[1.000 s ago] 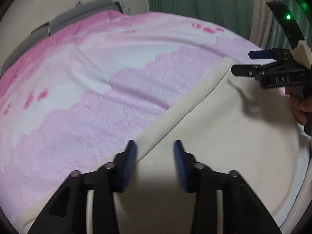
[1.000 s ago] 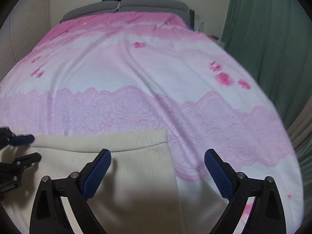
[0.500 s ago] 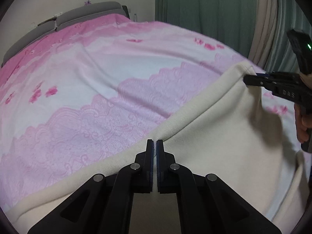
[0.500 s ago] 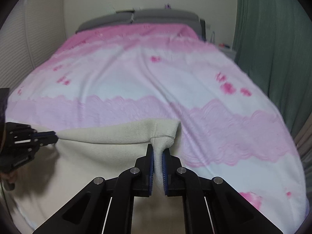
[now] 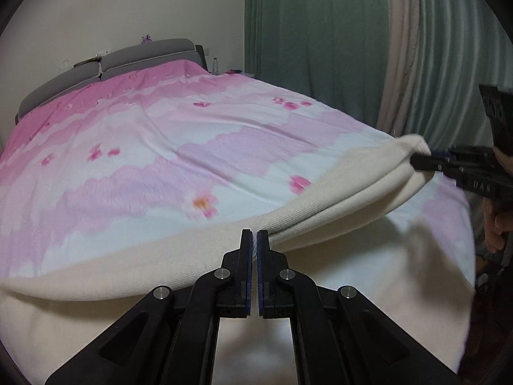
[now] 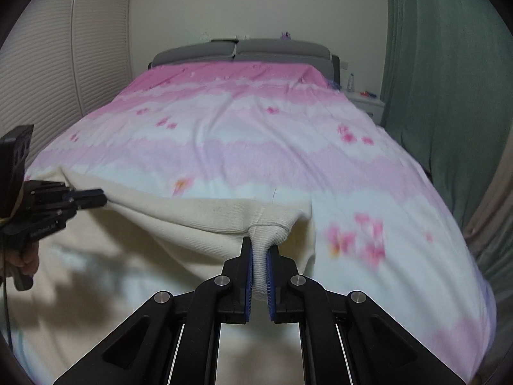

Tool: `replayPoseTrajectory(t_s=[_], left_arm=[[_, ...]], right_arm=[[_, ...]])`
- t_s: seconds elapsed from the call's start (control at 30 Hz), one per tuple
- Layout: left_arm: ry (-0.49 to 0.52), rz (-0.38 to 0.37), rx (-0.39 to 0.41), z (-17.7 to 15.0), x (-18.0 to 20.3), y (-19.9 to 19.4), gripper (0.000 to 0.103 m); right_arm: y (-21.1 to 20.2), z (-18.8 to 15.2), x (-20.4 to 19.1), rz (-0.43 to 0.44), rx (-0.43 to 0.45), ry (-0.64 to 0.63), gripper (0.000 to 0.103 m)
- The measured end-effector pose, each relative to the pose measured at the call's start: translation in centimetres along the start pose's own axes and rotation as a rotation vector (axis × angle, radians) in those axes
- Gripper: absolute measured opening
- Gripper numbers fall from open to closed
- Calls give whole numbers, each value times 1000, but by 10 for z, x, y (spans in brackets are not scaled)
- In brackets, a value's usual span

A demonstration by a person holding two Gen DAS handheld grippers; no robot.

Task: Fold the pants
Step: 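Lift the hems with both grippers and fold them over toward the waistband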

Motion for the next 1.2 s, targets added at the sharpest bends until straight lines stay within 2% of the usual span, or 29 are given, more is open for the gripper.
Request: replayPoseTrajectory(t_s=[0.1, 0.3, 0.33, 0.37, 0.47, 0.57, 0.67, 0.7, 0.73, 0.8, 0.83, 0.9, 0.93, 1.0, 1.03, 1.07, 1.13, 1.2], left_arm=[[22, 5, 7, -45, 29, -23, 5], [7, -21, -22, -129, 76, -49, 5], [7, -25, -28, -139, 82, -51, 2], [1, -55, -44, -152, 90, -53, 2], [40, -75, -81, -180, 111, -55, 2], [65, -71, -60, -185, 118, -60, 2], [52, -54, -51, -182, 109, -63, 2], [48, -47, -51, -180, 105, -62, 2], [42, -34, -48, -179, 100, -62, 2], [29, -17, -47, -181, 92, -64, 7], [20, -13, -48, -182, 89, -65, 10], [-6, -2, -40, -182, 81, -69, 18], [-15, -1, -33, -181, 79, -72, 25], [-25, 13, -13, -181, 74, -80, 37], [-30, 24, 0, -180, 72, -85, 46], [-36, 28, 11, -179, 70, -90, 51], [-50, 29, 32, -178, 68, -99, 55], [-53, 38, 48, -177, 67, -108, 61]], right_arm=[[-19, -50, -11, -12, -40, 13, 7], [-50, -140, -22, -11, -83, 138, 7], [-52, -153, -25, -13, -92, 147, 7], [-54, -167, -29, -10, -104, 153, 7], [-52, -206, -41, -1, -142, 181, 7], [-43, -232, -50, 6, -174, 209, 7], [-39, -245, -58, -29, -185, 189, 11], [-40, -246, -59, -57, -180, 184, 18], [-43, -246, -61, -80, -168, 184, 20], [-54, -244, -62, -123, -136, 204, 30], [-60, -243, -61, -141, -123, 221, 37], [-72, -240, -62, -165, -92, 256, 44], [-78, -238, -63, -175, -79, 281, 55], [-93, -233, -65, -182, -42, 359, 67], [-98, -230, -67, -167, -23, 394, 68], [-100, -228, -68, -150, -14, 419, 68], [-100, -225, -70, -114, -12, 484, 68], [-92, -224, -67, -135, -42, 519, 68]])
Point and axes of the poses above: each gripper's, at about its wrist camera, not at the fingertips, and y roughly the way its jaws point, x to its right, z to its top, the point moved 8 cm from there along y, roughly the way its jaws point, and after that the axes turned 7 degrees about -x, right-handed, at the moved point
